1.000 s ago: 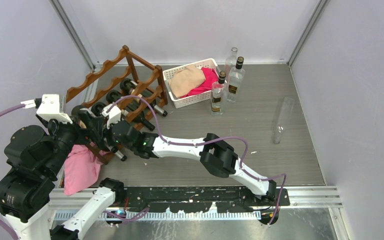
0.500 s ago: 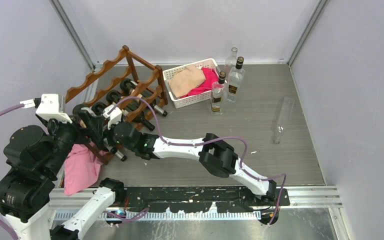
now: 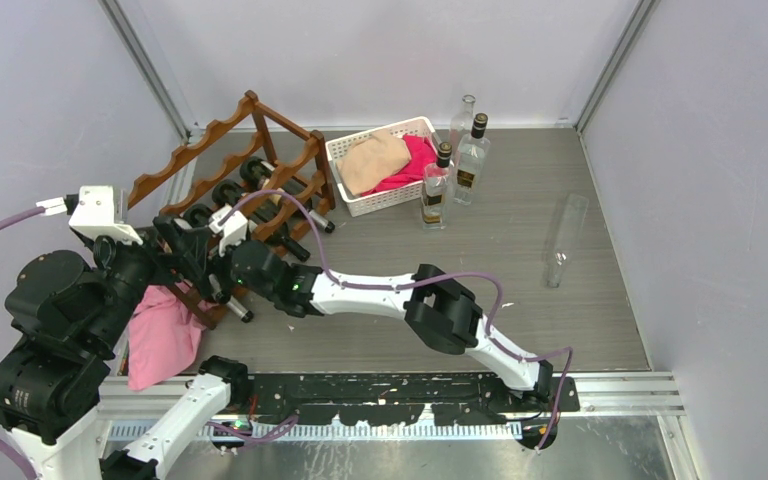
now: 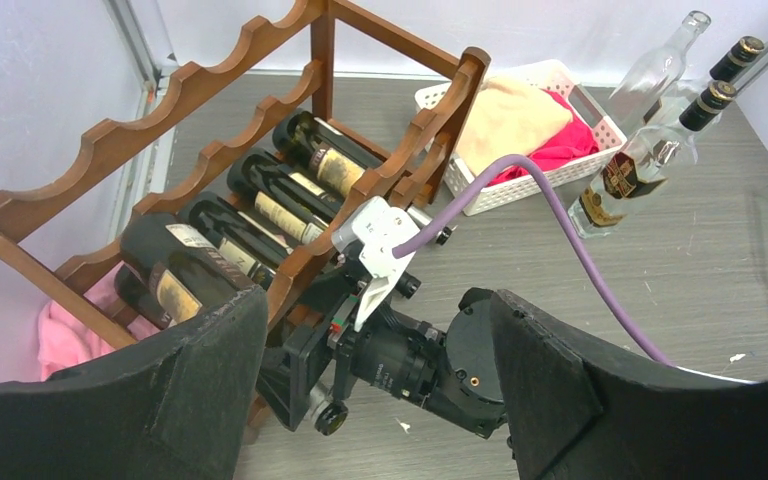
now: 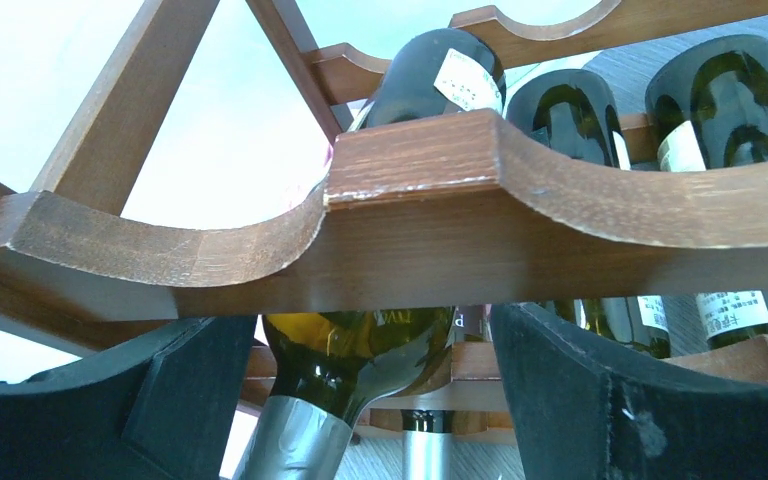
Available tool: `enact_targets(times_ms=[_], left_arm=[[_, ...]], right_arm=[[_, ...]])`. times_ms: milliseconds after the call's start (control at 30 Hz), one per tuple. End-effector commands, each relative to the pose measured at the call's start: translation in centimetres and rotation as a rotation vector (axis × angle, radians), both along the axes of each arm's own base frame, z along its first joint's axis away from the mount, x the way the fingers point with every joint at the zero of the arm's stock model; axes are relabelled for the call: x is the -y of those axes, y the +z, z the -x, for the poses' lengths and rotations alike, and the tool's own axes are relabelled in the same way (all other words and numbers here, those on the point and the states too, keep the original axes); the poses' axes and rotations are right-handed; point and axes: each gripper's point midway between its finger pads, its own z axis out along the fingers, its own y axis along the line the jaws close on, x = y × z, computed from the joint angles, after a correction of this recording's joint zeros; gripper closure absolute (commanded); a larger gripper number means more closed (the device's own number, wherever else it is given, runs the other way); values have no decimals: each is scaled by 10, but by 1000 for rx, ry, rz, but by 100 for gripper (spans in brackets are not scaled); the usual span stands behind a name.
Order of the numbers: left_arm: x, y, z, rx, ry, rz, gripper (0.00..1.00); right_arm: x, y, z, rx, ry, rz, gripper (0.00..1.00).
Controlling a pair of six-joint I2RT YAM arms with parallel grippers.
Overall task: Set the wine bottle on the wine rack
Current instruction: Place the wine bottle in the wine rack.
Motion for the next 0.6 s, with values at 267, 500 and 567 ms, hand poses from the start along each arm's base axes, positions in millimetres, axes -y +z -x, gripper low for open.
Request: enact_targets(times_ms=[267,500,567], left_arm=[[6,19,0,83,-25,52,20],[7,15,2,81,-29,59,20],[6,15,3,86,-27,61,20]], right_arm=[[42,136,-2,58,-24,-261,11],[64,129,30,-26,53,-218,21],[65,119,41,-65,74,-192,23]])
